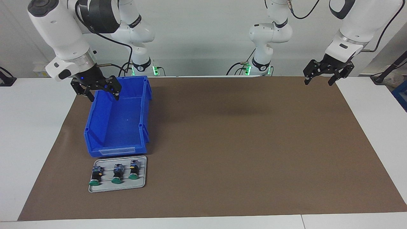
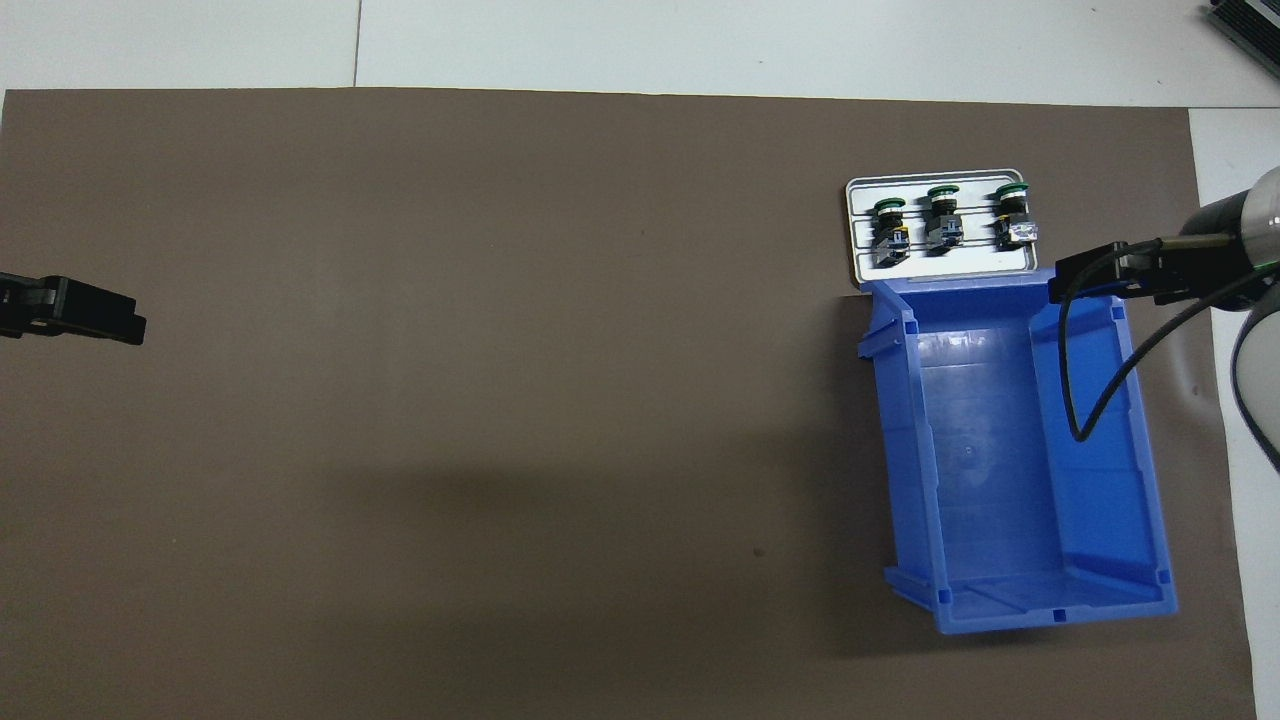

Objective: Place and press button with both arms
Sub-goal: 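Move the right gripper toward the metal tray of green buttons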

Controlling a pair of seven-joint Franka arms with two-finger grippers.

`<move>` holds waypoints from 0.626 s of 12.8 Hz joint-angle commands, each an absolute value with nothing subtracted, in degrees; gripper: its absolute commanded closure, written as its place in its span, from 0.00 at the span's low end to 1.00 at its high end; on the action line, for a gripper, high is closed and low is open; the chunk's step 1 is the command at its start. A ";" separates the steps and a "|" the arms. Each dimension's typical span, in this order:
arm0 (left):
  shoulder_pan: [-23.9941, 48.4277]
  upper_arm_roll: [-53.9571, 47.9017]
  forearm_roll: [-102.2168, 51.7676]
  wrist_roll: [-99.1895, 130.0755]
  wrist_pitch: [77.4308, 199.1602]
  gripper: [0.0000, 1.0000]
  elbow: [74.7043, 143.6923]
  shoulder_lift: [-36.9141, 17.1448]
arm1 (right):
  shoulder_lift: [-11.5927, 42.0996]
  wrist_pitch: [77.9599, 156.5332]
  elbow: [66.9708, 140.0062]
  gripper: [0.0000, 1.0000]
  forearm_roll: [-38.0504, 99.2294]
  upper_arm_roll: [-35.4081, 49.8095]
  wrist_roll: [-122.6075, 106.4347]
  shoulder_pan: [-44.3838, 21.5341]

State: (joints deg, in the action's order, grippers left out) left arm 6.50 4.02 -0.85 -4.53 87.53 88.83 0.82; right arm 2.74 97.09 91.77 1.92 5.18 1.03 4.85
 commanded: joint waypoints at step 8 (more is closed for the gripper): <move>5.98 3.52 0.26 -4.83 87.63 0.00 90.44 2.29 | 12.45 113.96 93.78 0.09 2.11 5.54 2.29 5.98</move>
State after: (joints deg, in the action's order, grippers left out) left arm 6.50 4.02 -0.85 -4.53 87.53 88.83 0.82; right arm 7.46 109.38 94.49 1.92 5.16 1.82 5.09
